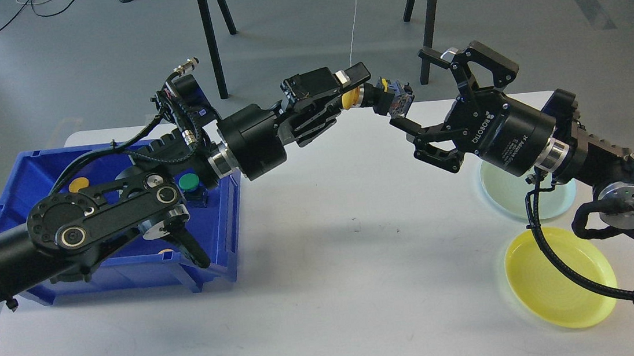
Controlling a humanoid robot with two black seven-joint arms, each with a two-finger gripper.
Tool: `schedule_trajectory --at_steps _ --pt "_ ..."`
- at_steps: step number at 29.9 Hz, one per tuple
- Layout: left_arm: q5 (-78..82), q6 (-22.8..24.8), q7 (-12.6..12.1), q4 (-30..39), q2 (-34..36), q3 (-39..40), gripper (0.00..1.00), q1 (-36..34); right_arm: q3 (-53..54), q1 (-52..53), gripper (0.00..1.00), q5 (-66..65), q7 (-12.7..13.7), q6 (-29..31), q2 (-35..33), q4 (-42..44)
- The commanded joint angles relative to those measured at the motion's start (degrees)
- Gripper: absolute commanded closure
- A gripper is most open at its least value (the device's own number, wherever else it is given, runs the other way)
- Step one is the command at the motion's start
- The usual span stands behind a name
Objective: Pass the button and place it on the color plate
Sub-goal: 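Close the right gripper on the button held by the left gripper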
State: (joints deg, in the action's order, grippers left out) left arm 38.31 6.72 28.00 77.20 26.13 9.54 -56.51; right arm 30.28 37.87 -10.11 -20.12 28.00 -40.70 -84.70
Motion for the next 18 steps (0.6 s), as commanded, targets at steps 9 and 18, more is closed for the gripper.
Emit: schedule_trajectory --at_steps 9,18 --pt "-0.1 0.0 0.0 -0.1 0.1 0.0 0.93 0.0 0.0 -0.3 0.04 0.1 -0.3 0.0 -1.6 -1.8" --pt "0.0 0.0 0.0 0.0 0.0 0.0 0.93 0.0 0.1 -0.3 0.37 -0.4 -0.4 0.0 -1.1 -1.7"
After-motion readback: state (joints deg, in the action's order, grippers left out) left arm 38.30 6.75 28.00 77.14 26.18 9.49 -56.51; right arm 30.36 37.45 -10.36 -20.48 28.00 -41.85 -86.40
